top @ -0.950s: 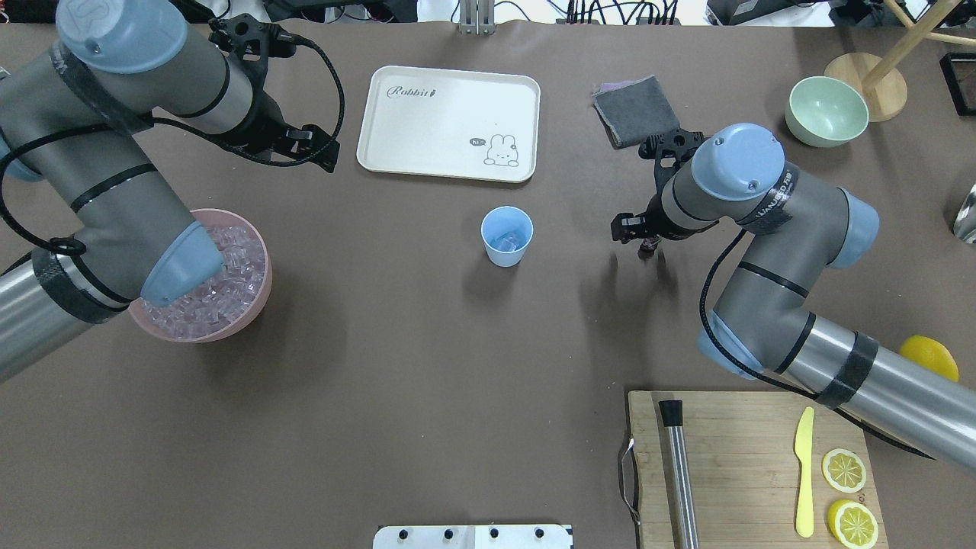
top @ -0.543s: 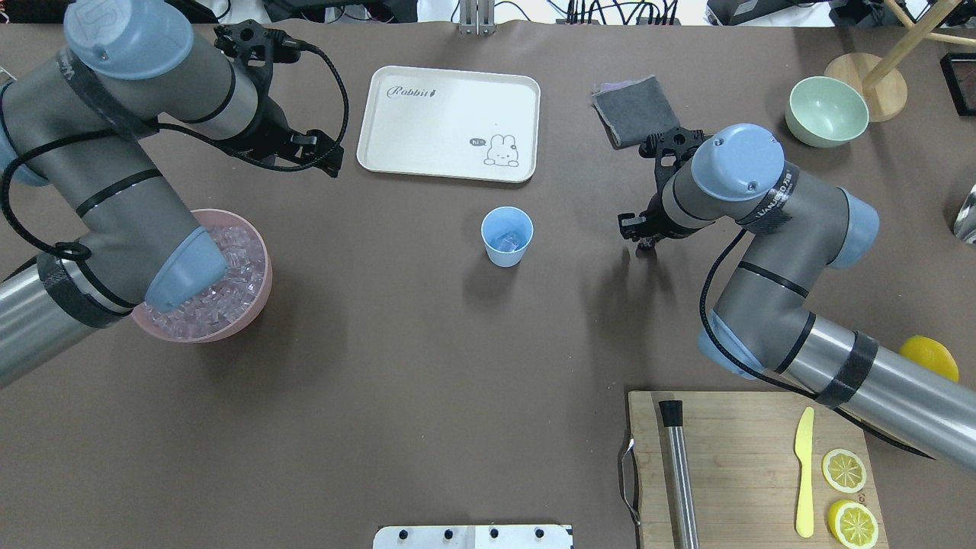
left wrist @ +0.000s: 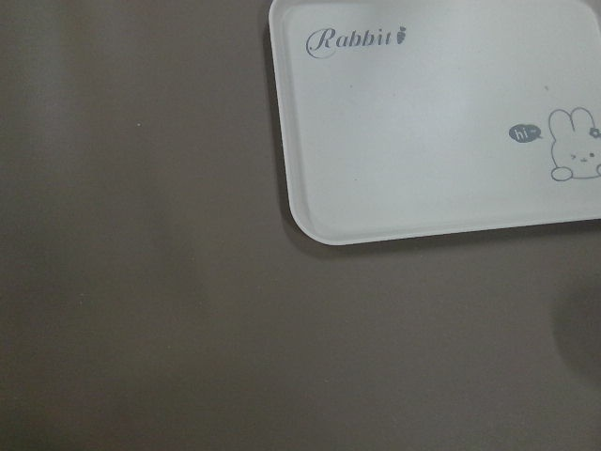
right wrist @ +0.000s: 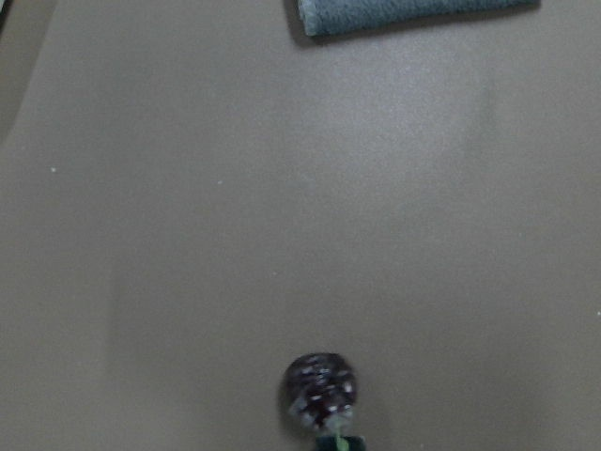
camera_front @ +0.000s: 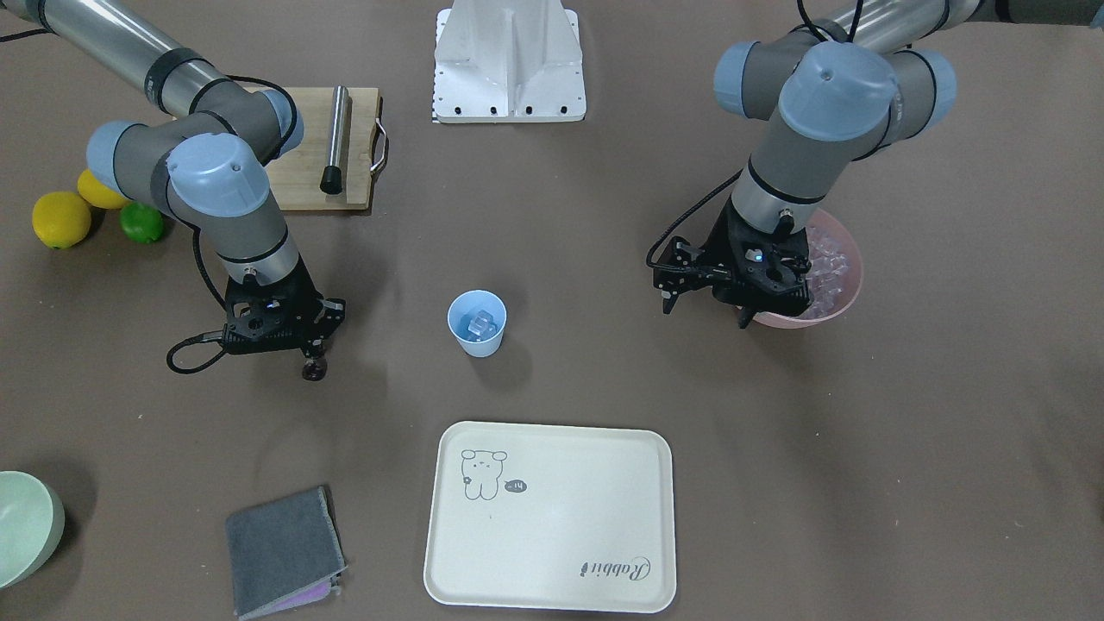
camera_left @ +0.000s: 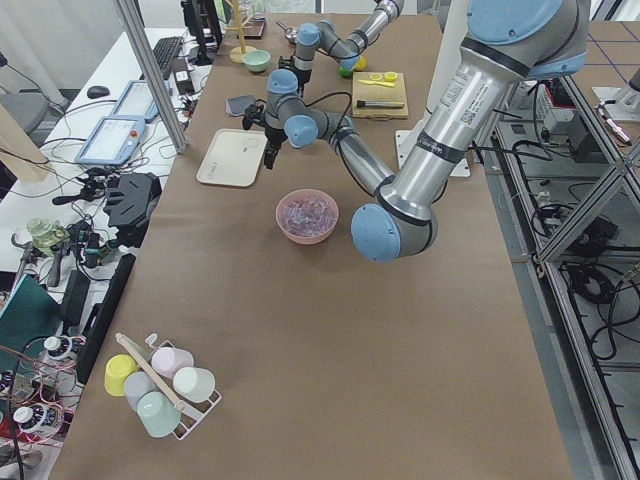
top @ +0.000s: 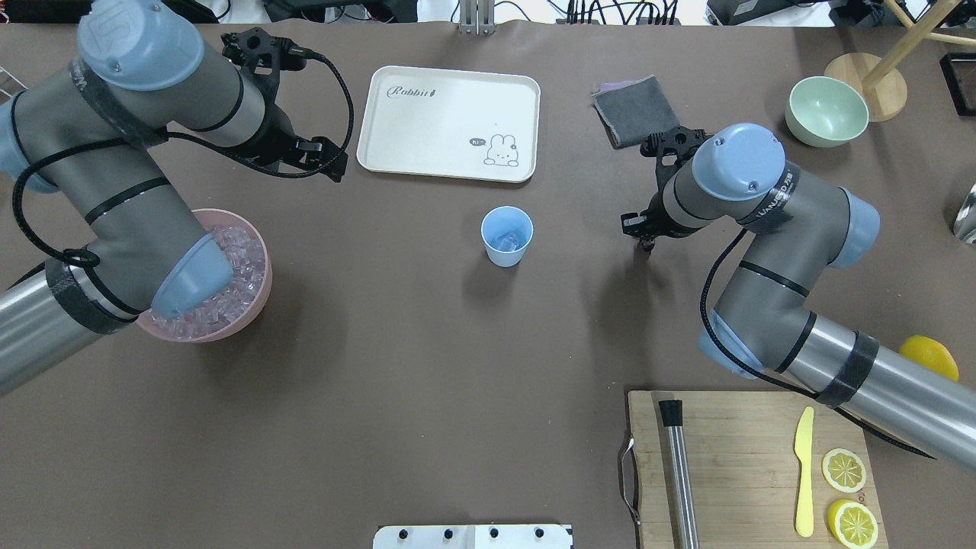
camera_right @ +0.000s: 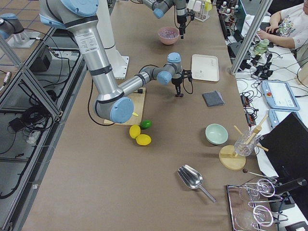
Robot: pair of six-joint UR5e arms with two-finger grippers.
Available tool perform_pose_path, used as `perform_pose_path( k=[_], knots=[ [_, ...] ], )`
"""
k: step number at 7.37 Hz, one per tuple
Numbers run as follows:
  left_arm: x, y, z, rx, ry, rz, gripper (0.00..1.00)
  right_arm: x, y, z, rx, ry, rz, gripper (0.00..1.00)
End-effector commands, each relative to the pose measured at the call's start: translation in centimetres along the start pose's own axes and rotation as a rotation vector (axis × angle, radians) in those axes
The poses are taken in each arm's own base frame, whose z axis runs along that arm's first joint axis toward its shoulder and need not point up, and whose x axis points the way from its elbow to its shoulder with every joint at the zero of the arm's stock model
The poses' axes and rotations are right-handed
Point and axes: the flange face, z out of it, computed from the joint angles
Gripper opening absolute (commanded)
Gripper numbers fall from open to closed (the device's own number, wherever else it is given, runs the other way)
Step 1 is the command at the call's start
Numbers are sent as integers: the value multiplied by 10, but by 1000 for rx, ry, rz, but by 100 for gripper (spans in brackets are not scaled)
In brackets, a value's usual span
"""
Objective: Put ice and cherries in cup
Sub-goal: 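Grasp the dark cherries by the stem with the right gripper, then carry the cherries with the right gripper and lower them into the cup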
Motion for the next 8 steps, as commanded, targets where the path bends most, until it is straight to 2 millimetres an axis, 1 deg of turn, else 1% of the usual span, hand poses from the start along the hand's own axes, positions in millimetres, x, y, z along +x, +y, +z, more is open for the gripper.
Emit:
perform_pose_path(
  k=[1, 2, 3, 4, 5, 6, 7, 8],
  knots=[
    [2, 2, 1, 5, 3, 2, 98, -1, -1, -6, 12, -4, 1, 0],
    [2, 2, 1, 5, 3, 1, 98, -6, -3, -19, 22, -18, 10, 0],
    [3, 2, 0, 6, 5, 2, 98, -3, -14, -51, 44, -34, 29, 0],
    [4, 2, -1, 7, 6, 1, 98, -24, -22, -89, 23, -21, 45, 0],
    [5, 2, -1, 7, 8, 2, 98, -62, -35, -126, 5, -6, 61, 0],
    [6, 2, -2, 9, 10, 4, 98, -105, -48, -163, -5, -15, 110, 0],
    [6, 2, -2, 10, 9, 5, 98, -125, -52, -181, -8, -38, 126, 0],
    [5, 0, -2, 32, -8, 5, 98, -165, -47, -183, -18, -64, 143, 0]
  ],
)
